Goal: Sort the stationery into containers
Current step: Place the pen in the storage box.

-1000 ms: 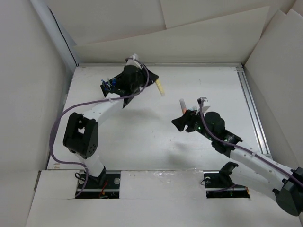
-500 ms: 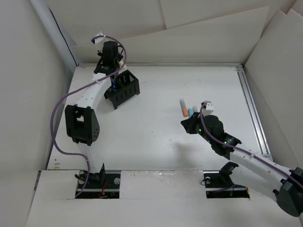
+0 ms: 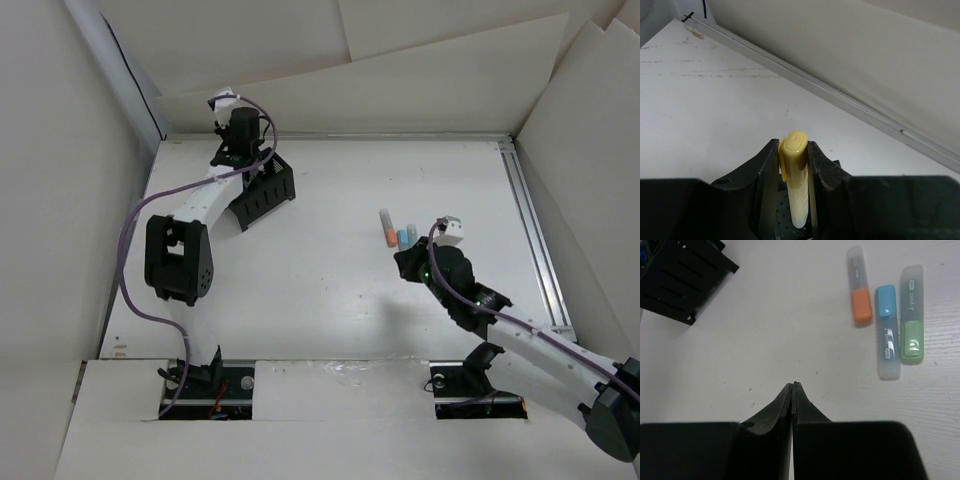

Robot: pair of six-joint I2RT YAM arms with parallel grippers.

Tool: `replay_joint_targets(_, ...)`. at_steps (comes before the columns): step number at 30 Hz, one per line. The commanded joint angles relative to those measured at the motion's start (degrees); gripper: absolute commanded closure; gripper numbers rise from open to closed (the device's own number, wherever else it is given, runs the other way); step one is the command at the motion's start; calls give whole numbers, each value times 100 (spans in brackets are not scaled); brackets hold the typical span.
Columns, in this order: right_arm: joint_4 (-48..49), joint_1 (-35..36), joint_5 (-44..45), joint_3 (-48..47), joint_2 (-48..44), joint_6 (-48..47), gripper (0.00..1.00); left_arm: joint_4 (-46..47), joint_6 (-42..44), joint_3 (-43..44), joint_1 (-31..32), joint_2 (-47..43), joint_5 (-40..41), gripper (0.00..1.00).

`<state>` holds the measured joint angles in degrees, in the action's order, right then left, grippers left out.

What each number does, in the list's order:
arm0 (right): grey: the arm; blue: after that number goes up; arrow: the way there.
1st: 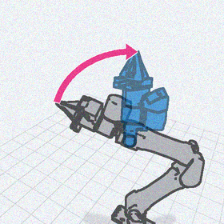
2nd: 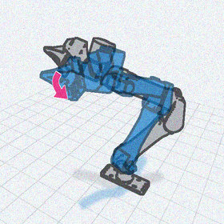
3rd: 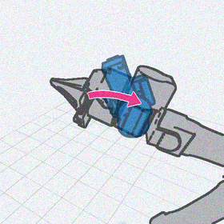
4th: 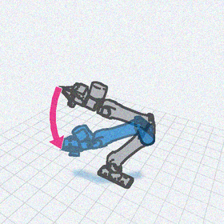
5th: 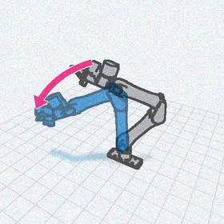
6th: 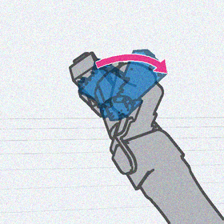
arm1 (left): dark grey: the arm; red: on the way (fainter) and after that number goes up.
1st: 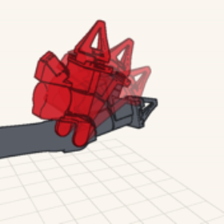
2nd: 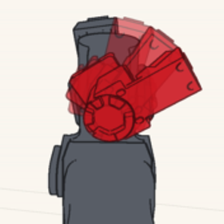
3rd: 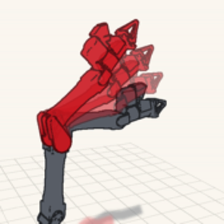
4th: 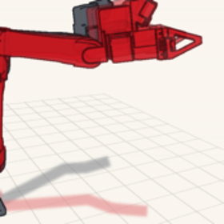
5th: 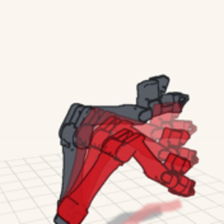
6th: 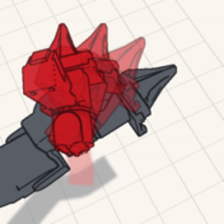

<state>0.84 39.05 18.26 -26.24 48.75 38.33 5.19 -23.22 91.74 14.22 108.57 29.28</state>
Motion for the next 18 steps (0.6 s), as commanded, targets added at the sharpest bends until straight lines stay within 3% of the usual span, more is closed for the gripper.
replay_joint_targets(1,-58,-55,397,-13,-85,157,94,683,300,-235,99,-73,140,100)
replay_joint_targets(9,-339,-222,670,-66,29,395,85,843,231,-446,160,32,69,99)
replay_joint_targets(12,-339,-275,723,-135,90,447,67,790,231,-447,160,32,-54,89)
replay_joint_targets(14,-391,-397,723,-232,257,448,54,790,231,-525,160,-37,-123,72)
replay_joint_targets(17,-392,-459,644,-530,705,500,49,861,231,-588,160,-91,-124,60)
replay_joint_targets(18,-392,-459,574,-610,845,500,49,791,170,-518,160,-143,-176,60)
